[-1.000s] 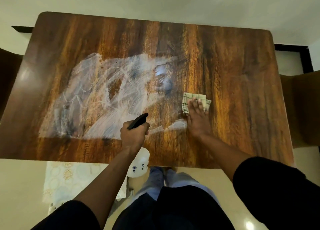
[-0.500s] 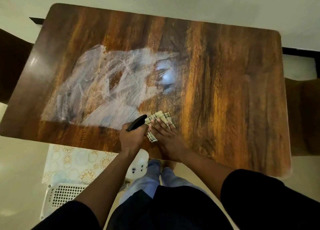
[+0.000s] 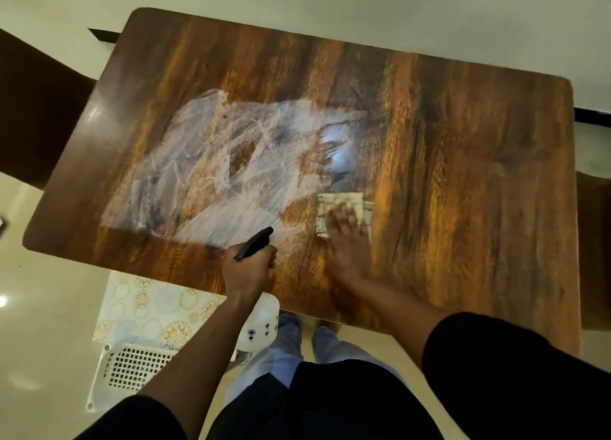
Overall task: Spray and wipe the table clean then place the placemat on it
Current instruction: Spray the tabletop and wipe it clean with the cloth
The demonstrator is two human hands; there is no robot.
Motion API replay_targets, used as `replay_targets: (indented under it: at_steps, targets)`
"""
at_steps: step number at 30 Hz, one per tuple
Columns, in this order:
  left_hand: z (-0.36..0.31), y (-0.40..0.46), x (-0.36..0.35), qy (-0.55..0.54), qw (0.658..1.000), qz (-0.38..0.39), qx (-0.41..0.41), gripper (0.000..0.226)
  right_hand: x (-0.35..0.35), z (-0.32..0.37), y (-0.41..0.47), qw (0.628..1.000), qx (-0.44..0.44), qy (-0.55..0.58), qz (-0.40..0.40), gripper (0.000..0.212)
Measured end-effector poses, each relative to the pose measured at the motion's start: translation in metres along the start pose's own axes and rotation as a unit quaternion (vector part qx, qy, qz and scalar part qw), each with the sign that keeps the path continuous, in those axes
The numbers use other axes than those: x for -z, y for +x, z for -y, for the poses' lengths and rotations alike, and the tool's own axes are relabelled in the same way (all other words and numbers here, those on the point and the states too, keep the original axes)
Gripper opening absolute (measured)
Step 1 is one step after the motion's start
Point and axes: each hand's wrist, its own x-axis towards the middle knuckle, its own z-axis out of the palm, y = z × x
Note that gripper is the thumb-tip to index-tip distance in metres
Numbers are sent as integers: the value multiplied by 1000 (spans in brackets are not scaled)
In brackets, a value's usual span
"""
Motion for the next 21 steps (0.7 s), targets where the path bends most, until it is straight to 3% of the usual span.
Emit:
replay_targets:
  at_steps: [4, 7, 8, 11, 15, 18, 21]
  targets:
    - [-3, 13, 10, -6, 1000, -10, 3, 39, -42, 63, -16, 966, 243, -65, 51, 69]
    - [-6, 24, 20, -6, 1000, -29, 3, 16, -47, 69, -7, 949, 296, -74, 81, 63]
    - [-7, 28, 24, -4, 1000, -24, -1, 20, -42, 64, -2, 946, 304, -79, 81, 64]
    - [-9, 38, 35, 3, 1000, -4, -8, 35, -16, 42, 23, 975, 202, -71, 54, 67]
    - [-9, 51, 49, -7, 1000, -17, 2, 19, 16, 19, 63, 999, -11, -38, -13, 68]
    - [-6, 59, 57, -4, 1000, -15, 10, 42, 15, 28, 67, 998, -52, -26, -13, 67]
    - [-4, 63, 64, -6, 1000, -19, 19, 52, -6, 65, 44, 999, 7, -27, 25, 68]
